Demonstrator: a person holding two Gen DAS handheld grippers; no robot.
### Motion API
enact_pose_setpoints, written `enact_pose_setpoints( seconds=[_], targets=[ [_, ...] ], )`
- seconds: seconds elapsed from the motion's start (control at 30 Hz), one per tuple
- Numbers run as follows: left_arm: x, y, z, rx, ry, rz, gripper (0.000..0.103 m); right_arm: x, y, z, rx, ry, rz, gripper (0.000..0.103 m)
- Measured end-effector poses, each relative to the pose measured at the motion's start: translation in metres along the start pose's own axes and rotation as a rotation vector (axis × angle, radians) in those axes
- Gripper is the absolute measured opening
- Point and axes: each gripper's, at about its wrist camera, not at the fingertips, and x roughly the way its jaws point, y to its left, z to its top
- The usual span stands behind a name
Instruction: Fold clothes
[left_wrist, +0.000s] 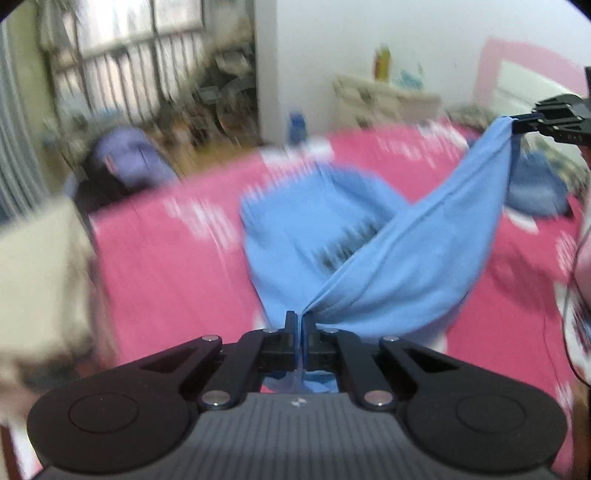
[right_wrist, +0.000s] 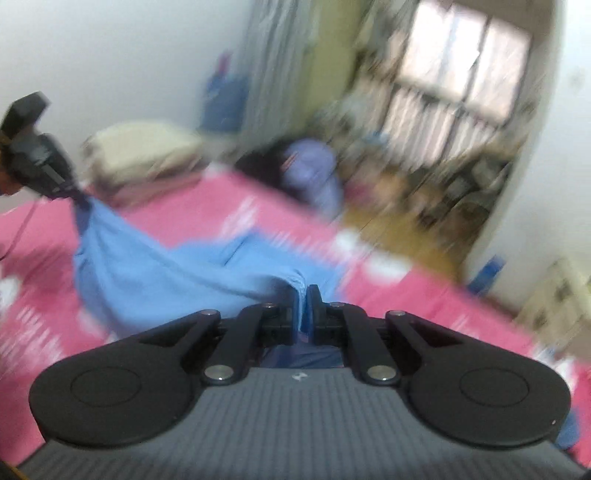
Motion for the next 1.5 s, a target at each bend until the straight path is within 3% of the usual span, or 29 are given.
enact_pose_setpoints(
  seconds=[0.17, 0.23, 0.3, 0.47, 0.67, 0.8, 0.9, 1.17, 1.5],
  targets=[
    [-0.060, 0.009, 0.077, 0.022, -0.226, 0.092, 0.002, -0.033, -0.023, 0.064, 0.014, -0.184, -0.101, 0.003],
    [-0.086, 0.005, 0.091, 0.054, -0.294, 0.106, 0.002, -0.048, -0.022, 0.070, 0.003, -0.221, -0.097, 0.003],
    [-0.102, -0.003, 0.091, 0.088, -0.311, 0.099, 0.003, -0.057, -0.018, 0.061, -0.002, -0.221, -0.078, 0.003],
    [-0.107, -0.030, 0.042, 0.136, -0.196, 0.017, 0.003, -0.055, 0.009, -0.001, 0.020, -0.088, -0.009, 0.003],
    [-0.068, -0.071, -0.068, 0.167, 0.092, -0.139, 0.003, -0.036, 0.063, -0.102, 0.133, 0.169, 0.155, 0.003],
    [-0.033, -0.087, -0.123, 0.181, 0.238, -0.234, 0.002, -0.014, 0.098, -0.149, 0.114, 0.358, 0.239, 0.003],
    [-0.013, -0.095, -0.148, 0.229, 0.300, -0.250, 0.002, -0.008, 0.121, -0.169, 0.054, 0.461, 0.277, 0.003],
    [-0.020, -0.118, -0.180, 0.405, 0.338, -0.245, 0.002, -0.013, 0.157, -0.186, -0.200, 0.546, 0.264, 0.003],
    [-0.032, -0.122, -0.197, 0.516, 0.326, -0.180, 0.002, -0.028, 0.176, -0.206, -0.390, 0.524, 0.238, 0.003]
  ],
)
